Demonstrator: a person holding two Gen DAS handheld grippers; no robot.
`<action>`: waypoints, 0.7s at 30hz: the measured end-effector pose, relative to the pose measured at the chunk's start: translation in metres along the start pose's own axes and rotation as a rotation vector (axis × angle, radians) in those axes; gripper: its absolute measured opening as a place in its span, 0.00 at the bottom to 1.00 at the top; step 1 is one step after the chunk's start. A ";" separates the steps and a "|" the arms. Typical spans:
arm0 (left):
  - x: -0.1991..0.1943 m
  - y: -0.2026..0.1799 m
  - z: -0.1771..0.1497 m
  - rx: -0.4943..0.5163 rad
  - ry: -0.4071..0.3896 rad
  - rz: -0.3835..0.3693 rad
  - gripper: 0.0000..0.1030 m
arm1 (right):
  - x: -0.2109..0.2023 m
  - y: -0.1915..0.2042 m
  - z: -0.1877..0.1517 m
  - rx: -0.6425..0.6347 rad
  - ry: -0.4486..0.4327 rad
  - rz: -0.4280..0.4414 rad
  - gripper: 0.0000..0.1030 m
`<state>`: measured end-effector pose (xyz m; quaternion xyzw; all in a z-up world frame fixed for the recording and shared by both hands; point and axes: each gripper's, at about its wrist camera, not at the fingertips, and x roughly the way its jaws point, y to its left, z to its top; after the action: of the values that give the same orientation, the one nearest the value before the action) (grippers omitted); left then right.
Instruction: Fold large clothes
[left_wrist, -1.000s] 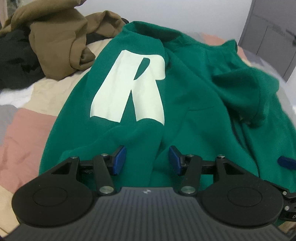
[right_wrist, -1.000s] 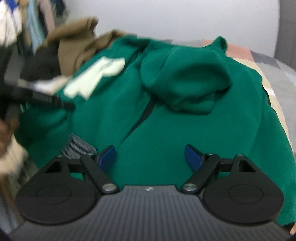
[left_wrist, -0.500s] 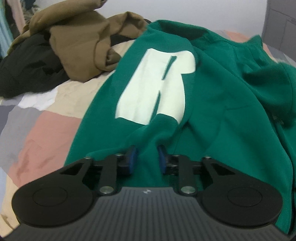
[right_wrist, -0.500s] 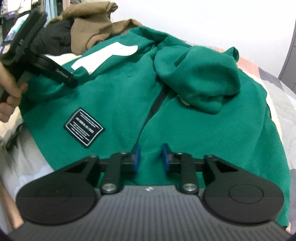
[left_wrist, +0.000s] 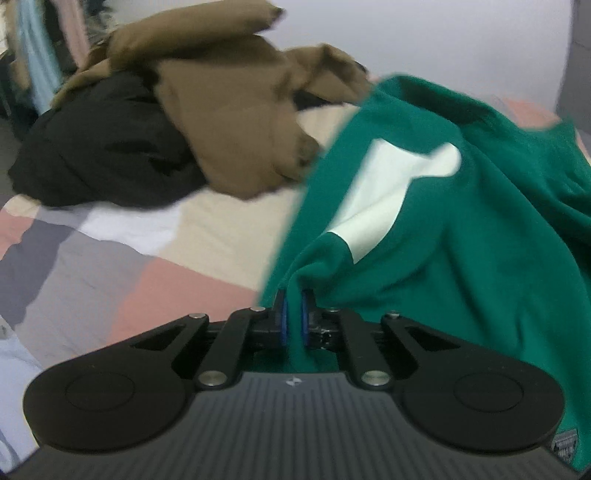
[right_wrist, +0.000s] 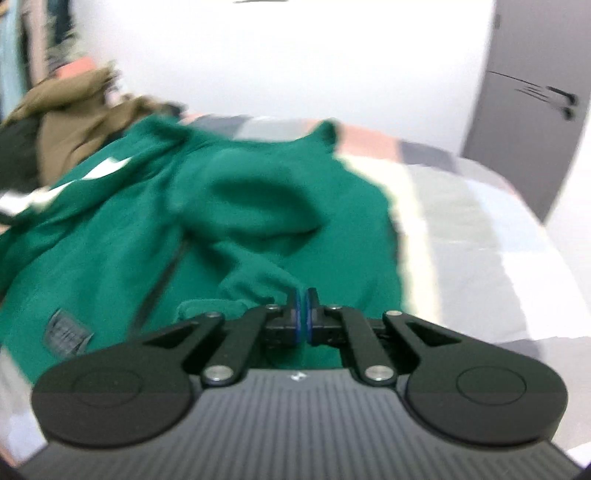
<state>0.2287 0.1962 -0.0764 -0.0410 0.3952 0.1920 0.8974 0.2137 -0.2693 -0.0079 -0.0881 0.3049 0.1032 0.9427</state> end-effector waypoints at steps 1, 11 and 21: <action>0.002 0.008 0.004 -0.013 -0.001 0.005 0.08 | 0.000 -0.014 0.009 0.016 -0.006 -0.027 0.05; 0.036 0.076 0.017 -0.198 -0.005 0.055 0.06 | 0.027 -0.109 0.065 0.021 -0.035 -0.325 0.05; 0.067 0.085 0.020 -0.200 0.021 0.140 0.06 | 0.135 -0.170 0.059 0.094 0.033 -0.541 0.05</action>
<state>0.2516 0.2999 -0.1048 -0.1046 0.3855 0.2921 0.8690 0.3958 -0.4006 -0.0233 -0.1241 0.2903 -0.1680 0.9339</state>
